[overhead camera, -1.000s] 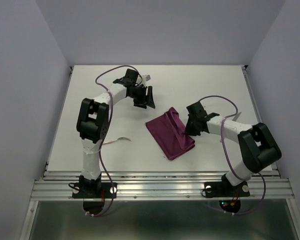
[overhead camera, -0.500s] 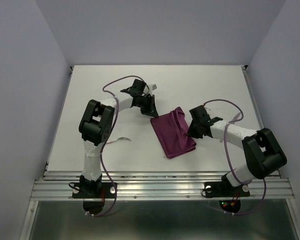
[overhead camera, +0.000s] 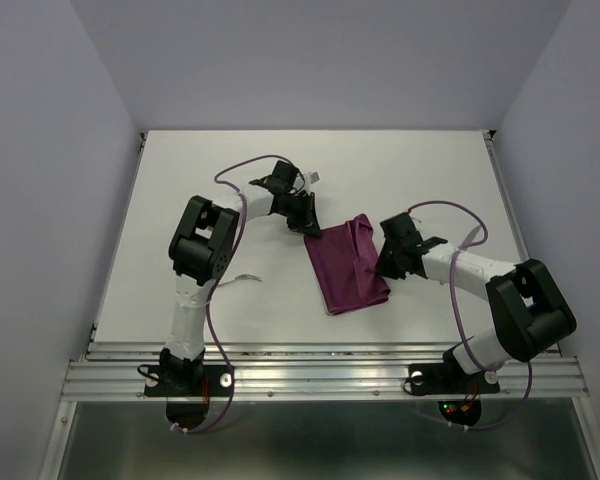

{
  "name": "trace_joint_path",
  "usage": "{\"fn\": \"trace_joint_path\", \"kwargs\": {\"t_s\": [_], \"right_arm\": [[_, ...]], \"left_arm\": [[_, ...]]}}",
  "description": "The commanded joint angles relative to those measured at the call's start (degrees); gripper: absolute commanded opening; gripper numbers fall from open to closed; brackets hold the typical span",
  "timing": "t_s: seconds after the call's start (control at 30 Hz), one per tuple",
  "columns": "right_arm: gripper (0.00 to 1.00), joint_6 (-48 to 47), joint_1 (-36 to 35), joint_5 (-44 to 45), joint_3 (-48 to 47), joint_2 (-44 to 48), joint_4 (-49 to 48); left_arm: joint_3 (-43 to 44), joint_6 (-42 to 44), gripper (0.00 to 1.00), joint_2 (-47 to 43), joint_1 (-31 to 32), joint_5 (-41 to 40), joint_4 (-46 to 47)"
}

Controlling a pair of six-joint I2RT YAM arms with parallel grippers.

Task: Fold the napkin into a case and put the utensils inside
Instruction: Fold the lower triangle-folded napkin at the center of the board.

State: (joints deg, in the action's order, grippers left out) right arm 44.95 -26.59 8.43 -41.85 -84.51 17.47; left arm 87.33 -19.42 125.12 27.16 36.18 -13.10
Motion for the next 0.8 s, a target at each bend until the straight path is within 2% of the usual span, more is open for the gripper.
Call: {"fn": "trace_joint_path", "kwargs": {"t_s": [0.0, 0.1, 0.17, 0.33, 0.37, 0.5, 0.57, 0.77], "right_arm": [[0.23, -1.53, -0.22, -0.87, 0.36, -1.44, -1.13], [0.30, -2.67, -0.22, 0.45, -0.43, -1.54, 0.01], [0.38, -3.73, -0.22, 2.11, -1.57, -1.36, 1.41], [0.41, -6.27, -0.22, 3.79, -4.20, -0.39, 3.18], [0.45, -6.45, -0.22, 4.23, -5.25, -0.31, 3.96], [0.46, -8.21, -0.22, 5.72, -7.72, 0.66, 5.29], [0.50, -8.91, -0.22, 6.77, -9.47, 1.36, 5.38], [0.49, -11.11, 1.36, 7.57, -15.89, -2.05, 4.77]], "left_arm": [[3.01, 1.66, 0.00, 1.53, -0.09, -2.78, -1.48], [3.90, 2.01, 0.00, 0.83, -0.09, -2.70, -1.84], [4.86, 2.28, 0.00, 0.30, 0.00, -2.87, -2.71], [5.57, 2.98, 0.00, -2.24, 0.27, -3.40, -4.30], [5.57, 2.98, 0.00, -2.60, 0.53, -3.40, -4.39], [6.36, 2.90, 0.00, -4.62, 0.79, -3.58, -5.09], [6.89, 2.90, 0.00, -5.32, 1.05, -3.58, -5.27], [8.73, 1.85, 0.00, -4.19, 2.63, -2.52, -5.18]]}}
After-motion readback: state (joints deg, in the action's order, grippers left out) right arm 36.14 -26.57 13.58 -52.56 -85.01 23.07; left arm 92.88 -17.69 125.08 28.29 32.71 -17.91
